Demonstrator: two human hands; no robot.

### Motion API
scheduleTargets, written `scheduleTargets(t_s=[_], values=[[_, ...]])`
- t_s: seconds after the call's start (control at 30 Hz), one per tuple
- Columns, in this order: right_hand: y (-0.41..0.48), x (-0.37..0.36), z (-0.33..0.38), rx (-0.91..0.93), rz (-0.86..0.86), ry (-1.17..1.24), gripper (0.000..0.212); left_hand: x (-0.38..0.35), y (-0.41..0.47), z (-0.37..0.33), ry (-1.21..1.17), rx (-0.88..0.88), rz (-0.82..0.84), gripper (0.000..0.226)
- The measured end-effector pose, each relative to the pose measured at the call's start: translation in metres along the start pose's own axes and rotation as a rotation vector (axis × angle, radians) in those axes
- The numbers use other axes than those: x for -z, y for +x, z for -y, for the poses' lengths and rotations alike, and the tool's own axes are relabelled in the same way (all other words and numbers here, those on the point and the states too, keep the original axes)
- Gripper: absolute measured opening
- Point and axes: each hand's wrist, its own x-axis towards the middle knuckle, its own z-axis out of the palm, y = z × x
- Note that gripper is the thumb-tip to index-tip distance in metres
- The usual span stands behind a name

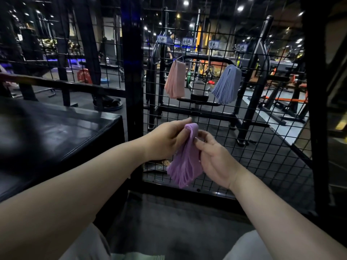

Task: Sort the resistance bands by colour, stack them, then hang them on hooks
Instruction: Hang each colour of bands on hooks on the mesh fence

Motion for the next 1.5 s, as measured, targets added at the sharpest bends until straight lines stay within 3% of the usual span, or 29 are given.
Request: scheduleTargets(t_s=[0.13,0.43,0.77,0.93,1.03,1.17,1.23,1.4,1.5], values=[[0.002,-0.002,0.011,0.035,-0.040,-0.072,0.033,0.004,0.006,0.000,0.229,-0.064,0.039,0.049],[0.008,-0.008,0.031,-0.101,-0.085,-0.375,0.054,0.010,0.003,-0.003,0.548,-0.046,0.115,0.059],[0.010,-0.019,0.043,-0.178,-0.043,-0.143,0.044,0.011,0.002,-0.002,0.768,-0.118,0.097,0.061],[0.010,-0.025,0.052,-0.201,-0.048,-0.187,0.041,0.011,0.000,0.005,0.801,-0.141,0.072,0.063],[0.015,-0.025,0.053,-0.215,-0.043,-0.229,0.040,0.010,-0.002,0.008,0.655,-0.121,0.071,0.068],[0.017,-0.025,0.058,-0.206,-0.012,-0.212,0.033,0.013,-0.002,0.004,-0.107,0.048,0.155,0.089],[0.019,-0.024,0.061,-0.208,0.035,-0.224,0.034,0.016,0.001,0.002,-0.362,0.132,0.164,0.093],[0.023,-0.026,0.065,-0.224,0.044,-0.312,0.032,0.019,0.011,0.004,-0.456,0.121,0.137,0.049],[0.025,-0.027,0.067,-0.218,0.040,-0.357,0.032,0.019,0.014,0.004,-0.478,0.139,0.114,0.034]])
